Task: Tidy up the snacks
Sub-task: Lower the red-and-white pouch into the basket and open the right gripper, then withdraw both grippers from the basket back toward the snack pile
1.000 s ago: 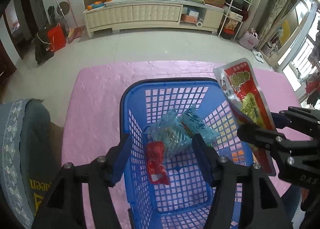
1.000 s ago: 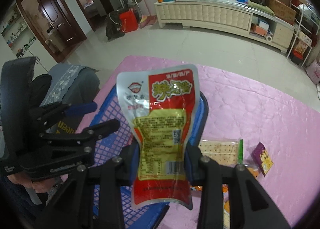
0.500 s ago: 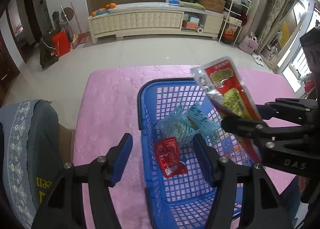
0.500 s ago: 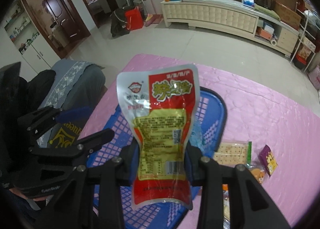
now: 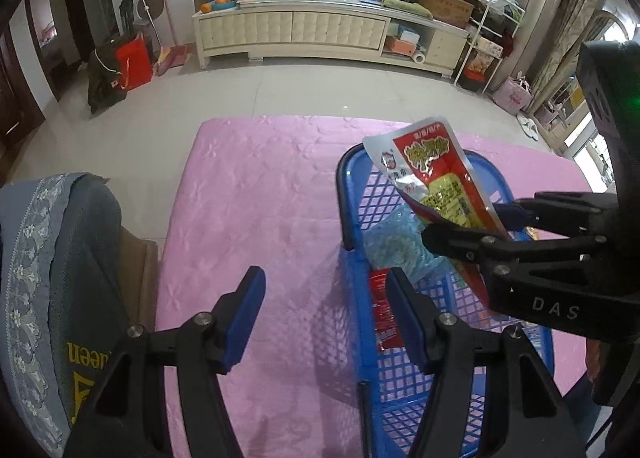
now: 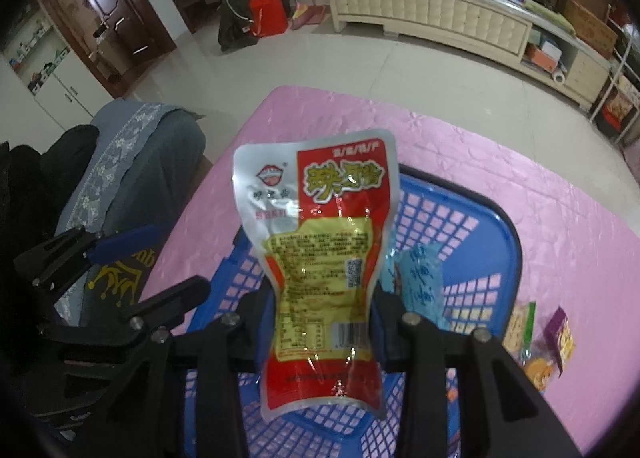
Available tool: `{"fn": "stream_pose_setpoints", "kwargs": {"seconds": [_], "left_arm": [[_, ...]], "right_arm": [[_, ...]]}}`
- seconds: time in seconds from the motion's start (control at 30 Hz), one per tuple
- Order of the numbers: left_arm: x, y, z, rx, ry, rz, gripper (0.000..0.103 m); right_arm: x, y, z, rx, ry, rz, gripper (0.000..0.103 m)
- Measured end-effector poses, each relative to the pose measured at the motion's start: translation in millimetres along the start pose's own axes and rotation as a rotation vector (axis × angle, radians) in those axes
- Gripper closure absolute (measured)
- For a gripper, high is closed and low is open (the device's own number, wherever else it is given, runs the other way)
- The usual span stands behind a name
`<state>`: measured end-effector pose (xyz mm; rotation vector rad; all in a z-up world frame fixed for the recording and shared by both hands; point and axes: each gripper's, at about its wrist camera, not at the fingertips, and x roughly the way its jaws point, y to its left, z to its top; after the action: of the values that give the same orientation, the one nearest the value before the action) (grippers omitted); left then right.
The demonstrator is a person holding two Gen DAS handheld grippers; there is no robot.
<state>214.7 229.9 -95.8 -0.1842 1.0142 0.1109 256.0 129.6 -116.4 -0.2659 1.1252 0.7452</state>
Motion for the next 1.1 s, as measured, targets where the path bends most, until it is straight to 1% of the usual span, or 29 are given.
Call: {"fn": "stream_pose_setpoints", "kwargs": {"seconds": [0.03, 0.07, 0.1, 0.13, 0.17, 0.2, 0.27, 0.33, 0.53, 0.73, 0.87, 0.93, 1.1], "left_arm": [[0, 1, 0, -0.002, 0.0, -0.003, 0.043], [0, 0, -1, -0.005, -0.004, -0.007, 0.043], [0, 0, -1, -0.005, -0.006, -0.007, 0.043], [0, 0, -2, -0.005, -0.006, -0.011, 0.043], [-2, 0, -3, -0.006, -0.006, -0.017, 0.043], [-3, -2, -4, -0.005, -0.004, -0.023, 0.043], [-6, -6, -6, 0.006, -0.003, -0.011, 0.043], [-11, -10, -10, 0.016, 0.0, -0.003, 0.043], [-32, -28, -22, 0.018, -0.008, -0.017, 0.043], [-61, -52, -33, 0.021, -0.031, -0.038, 0.043], [-81, -71, -39, 0.038, -0.057, -0.043, 0.043], [-92, -82, -42, 0.045, -0.069, -0.048, 0.039], [-113, -112, -52, 0.085, -0.096, -0.056, 0.036]], "right_arm": [[2, 1, -1, -0.01, 0.004, -0.013, 0.048], [5, 2, 0, -0.026, 0.017, -0.031, 0.038], [7, 2, -1, -0.035, 0.021, -0.045, 0.031], [6, 1, -2, -0.038, 0.016, -0.06, 0.027], [5, -1, -3, -0.037, 0.004, -0.076, 0.017], [1, -4, -5, -0.035, -0.009, -0.087, 0.011], [-7, -12, -11, -0.005, -0.034, -0.071, 0.007], [-14, -20, -20, 0.028, -0.039, -0.06, 0.007], [-45, -29, -47, 0.041, -0.047, -0.064, 0.007], [-87, -30, -66, 0.036, -0.099, -0.065, 0.007], [-116, -38, -82, 0.041, -0.131, -0.062, 0.006], [-127, -39, -90, 0.044, -0.145, -0.067, 0.006], [-157, -50, -114, 0.07, -0.187, -0.08, 0.006]]}}
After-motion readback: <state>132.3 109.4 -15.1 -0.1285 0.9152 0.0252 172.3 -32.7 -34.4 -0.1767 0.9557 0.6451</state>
